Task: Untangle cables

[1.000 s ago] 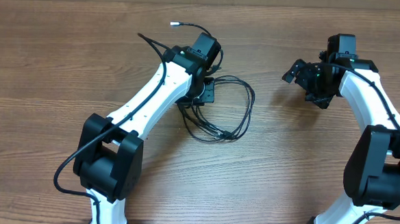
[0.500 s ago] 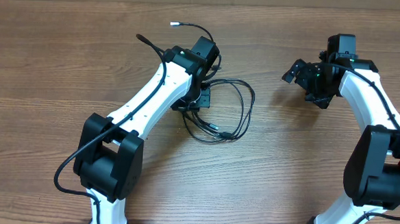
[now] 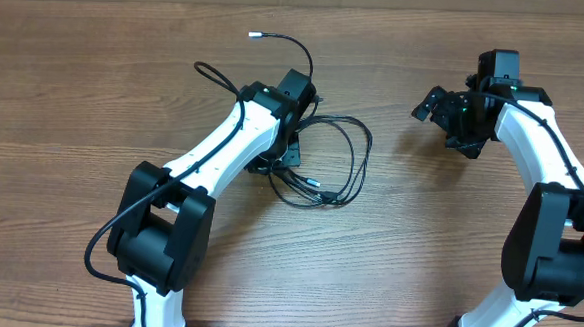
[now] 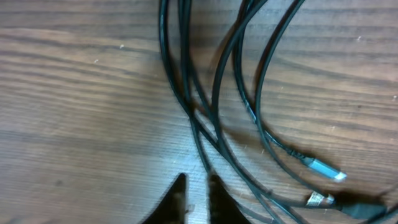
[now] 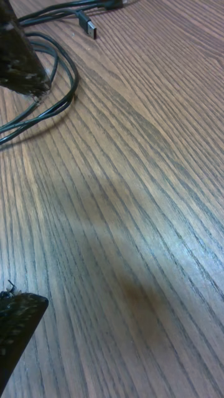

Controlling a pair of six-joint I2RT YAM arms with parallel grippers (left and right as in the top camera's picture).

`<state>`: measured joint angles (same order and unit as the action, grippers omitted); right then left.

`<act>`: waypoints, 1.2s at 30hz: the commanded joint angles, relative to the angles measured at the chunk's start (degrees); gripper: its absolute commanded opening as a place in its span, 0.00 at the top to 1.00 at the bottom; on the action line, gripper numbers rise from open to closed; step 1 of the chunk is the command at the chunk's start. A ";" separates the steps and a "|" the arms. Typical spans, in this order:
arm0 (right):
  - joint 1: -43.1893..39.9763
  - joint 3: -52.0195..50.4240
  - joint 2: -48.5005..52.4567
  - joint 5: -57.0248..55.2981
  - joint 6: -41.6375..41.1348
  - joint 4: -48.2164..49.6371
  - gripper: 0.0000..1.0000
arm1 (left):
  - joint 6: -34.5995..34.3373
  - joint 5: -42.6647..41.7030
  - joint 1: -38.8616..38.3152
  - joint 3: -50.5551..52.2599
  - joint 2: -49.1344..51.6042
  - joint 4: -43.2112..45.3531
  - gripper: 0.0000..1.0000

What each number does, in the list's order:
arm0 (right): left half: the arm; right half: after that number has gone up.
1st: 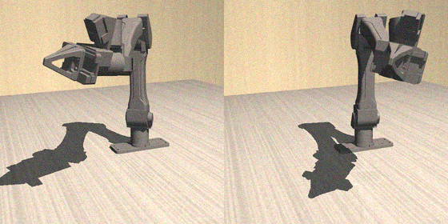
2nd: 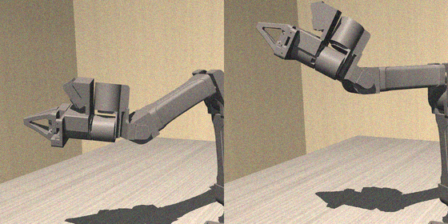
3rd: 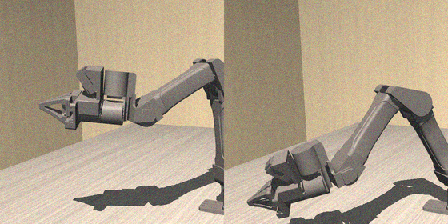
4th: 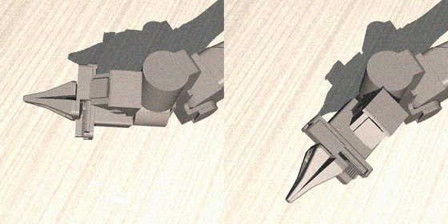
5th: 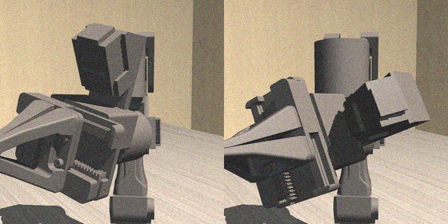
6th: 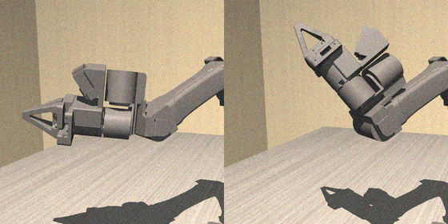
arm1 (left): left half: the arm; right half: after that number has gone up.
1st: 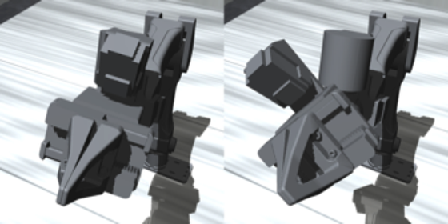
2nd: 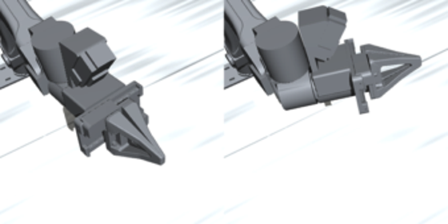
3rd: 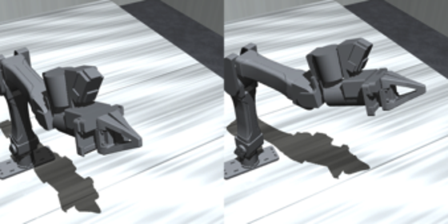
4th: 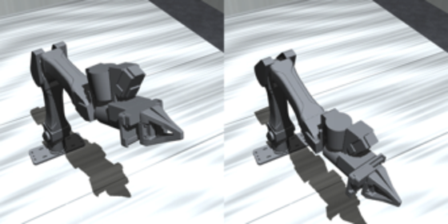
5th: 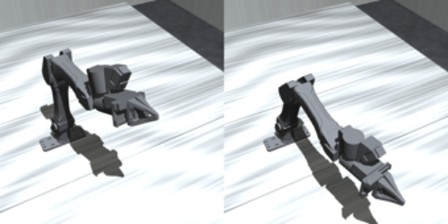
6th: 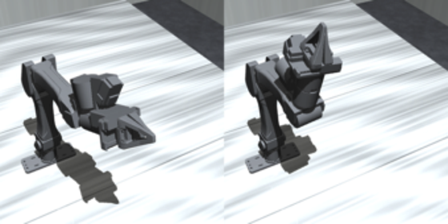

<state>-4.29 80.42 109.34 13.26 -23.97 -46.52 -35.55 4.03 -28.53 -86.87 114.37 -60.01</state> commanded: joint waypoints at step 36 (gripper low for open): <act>0.04 0.92 -1.42 -0.35 -0.04 0.11 0.00 | 9.75 -8.94 -0.72 0.39 9.60 25.79 0.78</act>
<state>-4.32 80.42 109.34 13.23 -23.99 -46.52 -32.49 1.41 -28.91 -85.76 122.54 -34.04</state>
